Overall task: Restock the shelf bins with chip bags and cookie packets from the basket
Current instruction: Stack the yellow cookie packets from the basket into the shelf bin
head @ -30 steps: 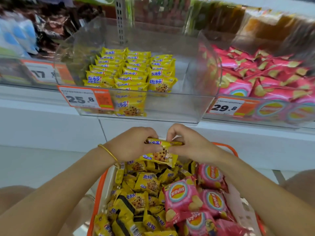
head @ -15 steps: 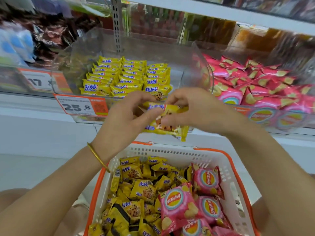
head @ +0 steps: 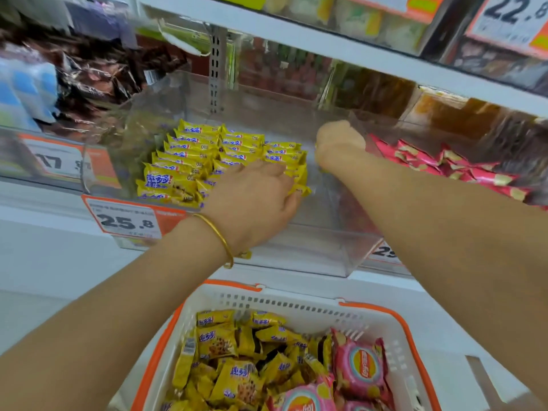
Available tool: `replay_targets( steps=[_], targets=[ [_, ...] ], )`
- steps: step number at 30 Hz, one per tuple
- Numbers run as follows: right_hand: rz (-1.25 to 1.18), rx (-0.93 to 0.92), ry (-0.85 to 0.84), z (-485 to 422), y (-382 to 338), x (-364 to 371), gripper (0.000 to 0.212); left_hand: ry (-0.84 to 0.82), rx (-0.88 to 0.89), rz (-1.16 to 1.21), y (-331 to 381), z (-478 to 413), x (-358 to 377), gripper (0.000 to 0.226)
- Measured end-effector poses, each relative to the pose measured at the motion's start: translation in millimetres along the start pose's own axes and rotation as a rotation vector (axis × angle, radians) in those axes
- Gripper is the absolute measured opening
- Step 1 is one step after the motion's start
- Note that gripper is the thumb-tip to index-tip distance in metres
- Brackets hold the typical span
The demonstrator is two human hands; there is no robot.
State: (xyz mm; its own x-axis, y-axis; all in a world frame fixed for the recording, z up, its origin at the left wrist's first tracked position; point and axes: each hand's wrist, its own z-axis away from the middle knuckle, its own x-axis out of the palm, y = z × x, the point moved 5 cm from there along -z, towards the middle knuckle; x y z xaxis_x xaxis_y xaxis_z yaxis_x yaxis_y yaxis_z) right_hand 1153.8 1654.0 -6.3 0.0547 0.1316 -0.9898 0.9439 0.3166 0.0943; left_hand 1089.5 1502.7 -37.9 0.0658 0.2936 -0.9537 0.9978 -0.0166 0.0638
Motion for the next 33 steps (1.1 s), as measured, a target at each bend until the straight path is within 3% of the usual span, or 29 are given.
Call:
replay_targets(
  steps=[3, 9, 13, 15, 18, 23, 30, 33],
  targets=[
    [-0.018, 0.019, 0.017, -18, 0, 17, 0.043, -0.1, 0.015, 0.013, -3, -8, 10, 0.058],
    [0.078, -0.004, -0.061, -39, 2, 37, 0.044, -0.323, 0.069, 0.106, -2, -14, 17, 0.072],
    [0.356, -0.138, 0.106, -44, -4, 28, 0.036, -0.495, 0.104, 0.139, 0, -16, 23, 0.08],
    [0.395, -0.145, 0.141, -46, -4, 28, 0.035, -0.573, 0.081, 0.163, 0, -14, 23, 0.07],
    [0.229, -0.065, 0.122, -45, 0, 34, 0.038, -0.567, 0.081, 0.2, 1, -14, 22, 0.047],
    [-0.028, 0.0, 0.12, -45, 2, 52, 0.039, -0.589, 0.078, 0.185, 1, -14, 25, 0.044],
    [-0.144, 0.06, 0.026, -44, 3, 61, 0.041, -0.61, 0.114, 0.133, -1, -11, 25, 0.073],
    [-0.132, 0.051, 0.031, -40, 4, 57, 0.042, -0.543, 0.102, 0.189, -2, -12, 24, 0.071]
  ],
)
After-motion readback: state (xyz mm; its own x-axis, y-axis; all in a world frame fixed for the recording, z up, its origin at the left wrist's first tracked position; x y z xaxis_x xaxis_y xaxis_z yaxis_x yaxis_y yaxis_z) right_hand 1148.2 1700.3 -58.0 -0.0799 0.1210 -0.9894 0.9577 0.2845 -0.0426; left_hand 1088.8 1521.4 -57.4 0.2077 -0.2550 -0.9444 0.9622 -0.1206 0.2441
